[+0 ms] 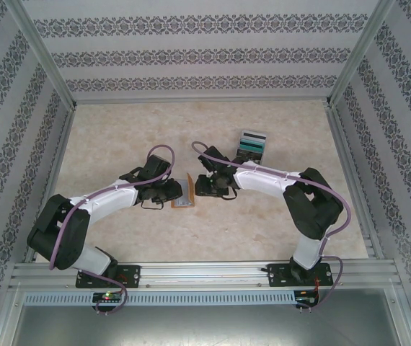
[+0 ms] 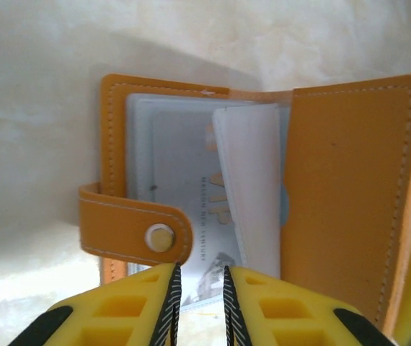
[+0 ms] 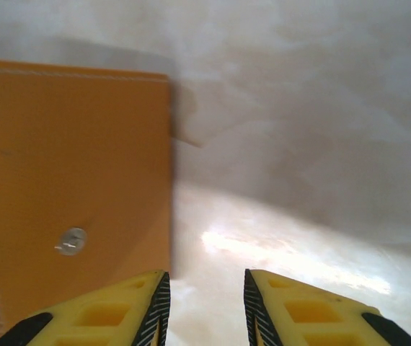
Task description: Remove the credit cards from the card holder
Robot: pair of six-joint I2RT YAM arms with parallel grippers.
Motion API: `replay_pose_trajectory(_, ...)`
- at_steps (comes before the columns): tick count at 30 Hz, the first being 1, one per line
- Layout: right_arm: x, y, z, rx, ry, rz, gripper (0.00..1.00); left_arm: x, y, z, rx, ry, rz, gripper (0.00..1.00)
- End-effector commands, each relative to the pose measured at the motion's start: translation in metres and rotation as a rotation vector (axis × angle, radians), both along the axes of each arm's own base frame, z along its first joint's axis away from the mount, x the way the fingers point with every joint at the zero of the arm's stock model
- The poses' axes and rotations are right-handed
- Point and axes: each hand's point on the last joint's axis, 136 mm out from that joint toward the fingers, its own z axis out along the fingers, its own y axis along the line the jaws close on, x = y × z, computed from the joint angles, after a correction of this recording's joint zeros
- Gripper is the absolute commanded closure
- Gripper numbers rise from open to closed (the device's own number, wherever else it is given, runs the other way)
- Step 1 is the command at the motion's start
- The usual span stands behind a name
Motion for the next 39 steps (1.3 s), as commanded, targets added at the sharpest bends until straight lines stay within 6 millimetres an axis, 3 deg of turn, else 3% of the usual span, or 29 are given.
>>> replay_pose_trajectory(1,0.004,-0.012,0.006,-0.016,-0.035,-0.025,0.66,0.013,-0.027,0.023,-0.091,-0.06,-0.054,0.75)
replay_pose_trajectory(7,0.006,-0.024,0.008,0.003,-0.052,-0.071,0.66,0.018,-0.056,0.025,-0.13,-0.059,-0.122,0.72)
replay_pose_trajectory(15,0.011,-0.054,0.026,0.02,-0.121,-0.158,0.65,0.02,-0.087,0.006,-0.119,-0.009,-0.176,0.71)
replay_pose_trajectory(20,0.012,-0.063,0.038,0.049,-0.157,-0.18,0.64,0.018,-0.088,-0.018,-0.058,0.049,-0.174,0.72)
replay_pose_trajectory(27,0.012,-0.056,0.046,0.095,-0.167,-0.158,0.63,0.011,-0.083,-0.043,-0.02,0.107,-0.172,0.72)
replay_pose_trajectory(31,0.014,-0.045,0.05,0.135,-0.16,-0.13,0.62,0.016,-0.082,-0.026,-0.016,0.066,-0.171,0.71)
replay_pose_trajectory(39,0.023,-0.005,0.063,0.259,-0.134,-0.051,0.66,0.02,-0.06,0.011,0.039,-0.013,-0.138,0.71)
